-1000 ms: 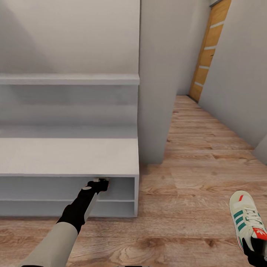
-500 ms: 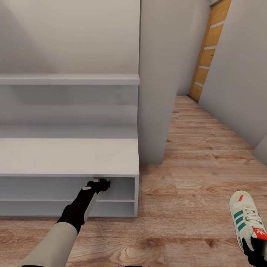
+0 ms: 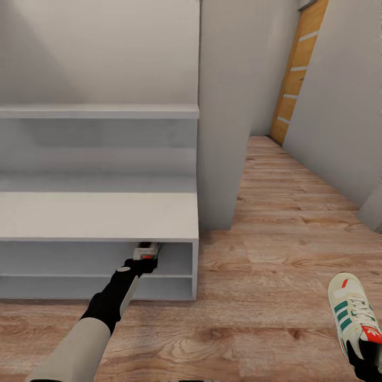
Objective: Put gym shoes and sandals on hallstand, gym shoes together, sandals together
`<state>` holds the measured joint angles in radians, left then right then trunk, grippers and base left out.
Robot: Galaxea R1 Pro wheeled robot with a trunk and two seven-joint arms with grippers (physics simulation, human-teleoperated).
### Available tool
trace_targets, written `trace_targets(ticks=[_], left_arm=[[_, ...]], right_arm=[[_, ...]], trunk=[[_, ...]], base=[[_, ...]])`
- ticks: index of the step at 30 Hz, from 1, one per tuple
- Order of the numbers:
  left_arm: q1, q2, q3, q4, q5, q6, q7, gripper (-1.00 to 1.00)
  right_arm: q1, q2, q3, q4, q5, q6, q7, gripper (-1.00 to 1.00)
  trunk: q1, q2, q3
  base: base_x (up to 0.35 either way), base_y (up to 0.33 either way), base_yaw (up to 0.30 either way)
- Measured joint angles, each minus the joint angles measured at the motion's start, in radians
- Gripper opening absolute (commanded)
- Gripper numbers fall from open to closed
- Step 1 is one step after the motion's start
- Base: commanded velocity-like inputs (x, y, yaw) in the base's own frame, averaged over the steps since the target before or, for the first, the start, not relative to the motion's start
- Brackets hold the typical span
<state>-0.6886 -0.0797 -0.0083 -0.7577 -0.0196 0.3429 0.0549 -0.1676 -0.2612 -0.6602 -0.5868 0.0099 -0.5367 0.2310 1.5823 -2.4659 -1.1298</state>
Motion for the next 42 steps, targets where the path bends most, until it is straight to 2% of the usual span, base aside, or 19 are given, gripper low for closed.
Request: trace_targets(ticks=[5,12,13,14,16,19,20,22,24,27,28,29,31,32,33,35,39,42], left_arm=[[0.001,0.0,0.0,0.0,-0.001,0.0,0.0,1.0],[0.012,0.02,0.001,0.0,0.002,-0.005,0.0,1.0],[0.022,0.028,0.002,0.0,0.004,-0.016,0.0,1.0],[0.054,0.045,0.009,0.0,0.008,-0.064,0.0,1.0],[0.076,0.054,0.014,0.0,0.01,-0.098,-0.002,1.0],[0.135,0.073,0.044,-0.001,0.013,-0.171,-0.007,1.0],[0.183,0.094,0.076,-0.001,0.019,-0.208,-0.036,1.0],[0.22,0.111,0.09,-0.001,0.023,-0.234,-0.066,1.0],[0.267,0.136,0.101,0.0,0.026,-0.279,-0.121,1.0],[0.355,0.187,0.124,-0.001,0.029,-0.381,-0.256,1.0],[0.398,0.209,0.145,0.0,0.03,-0.435,-0.33,1.0],[0.427,0.219,0.163,0.003,0.029,-0.465,-0.38,1.0],[0.453,0.226,0.182,0.009,0.03,-0.488,-0.429,1.0],[0.493,0.234,0.226,0.035,0.03,-0.518,-0.539,1.0],[0.512,0.235,0.248,0.064,0.028,-0.54,-0.596,1.0],[0.519,0.236,0.26,0.106,0.027,-0.572,-0.637,1.0],[0.526,0.236,0.271,0.209,0.024,-0.631,-0.67,1.0],[0.526,0.237,0.272,0.222,0.023,-0.636,-0.672,1.0]], right_arm=[[0.0,0.0,0.0,0.0,0.0,0.0,0.0,-1.0],[0.0,0.0,0.0,0.0,0.0,0.0,0.0,-1.0],[0.0,0.0,0.0,0.0,0.0,0.0,0.0,-1.0],[0.0,0.0,0.0,0.0,0.0,0.0,0.0,-1.0],[0.0,0.0,0.0,0.0,0.001,0.0,0.0,-1.0],[0.0,0.0,0.0,-0.001,0.0,-0.001,0.0,-1.0],[0.0,0.0,0.0,-0.001,0.0,-0.001,0.0,-1.0],[0.0,0.0,0.0,0.0,0.0,-0.001,0.0,-1.0],[0.0,0.0,0.0,0.0,0.0,-0.001,0.0,-1.0],[0.0,0.0,0.0,0.0,0.0,0.0,0.0,-1.0],[0.0,0.0,0.0,0.001,0.0,0.0,0.001,-1.0],[0.0,0.0,0.0,0.002,0.0,-0.001,0.001,-1.0],[0.0,0.0,0.0,0.003,0.0,-0.001,0.001,-1.0],[0.0,0.001,0.001,0.004,0.0,-0.001,0.001,-1.0],[0.0,0.001,0.002,0.004,0.001,-0.002,0.001,-1.0],[0.0,0.003,0.002,0.004,0.001,-0.002,0.001,-1.0],[0.0,0.008,0.002,0.006,0.0,-0.002,0.001,-1.0],[0.0,0.009,0.002,0.007,0.0,-0.001,0.001,-1.0]], trunk=[[0.0,0.0,0.0],[0.0,0.0,0.0],[0.0,0.0,0.0],[0.0,0.0,0.0],[0.0,0.0,0.0],[0.0,0.0,0.0],[0.0,0.0,0.0],[0.0,0.0,0.0],[0.0,0.0,0.0],[-0.001,0.0,0.0],[-0.001,0.0,0.0],[-0.001,0.0,0.0],[-0.001,0.0,0.0],[-0.001,0.0,0.0],[-0.001,0.0,0.0],[-0.001,0.0,0.0],[-0.001,0.0,0.0],[-0.001,0.0,0.0]], base=[[-0.331,0.0,0.0],[-0.334,0.025,0.0],[-0.334,0.076,0.0],[-0.334,0.079,0.0],[-0.334,0.084,0.0],[-0.314,0.083,0.0],[-0.218,0.058,0.0],[-0.143,0.038,0.0],[-0.073,0.019,0.0],[-0.024,0.006,0.0],[-0.008,0.002,0.0],[-0.006,0.002,0.0],[-0.003,0.001,0.0],[0.0,0.0,0.0],[0.0,0.0,0.0],[0.0,0.0,0.0],[0.0,0.0,0.0],[0.0,0.0,0.0]])
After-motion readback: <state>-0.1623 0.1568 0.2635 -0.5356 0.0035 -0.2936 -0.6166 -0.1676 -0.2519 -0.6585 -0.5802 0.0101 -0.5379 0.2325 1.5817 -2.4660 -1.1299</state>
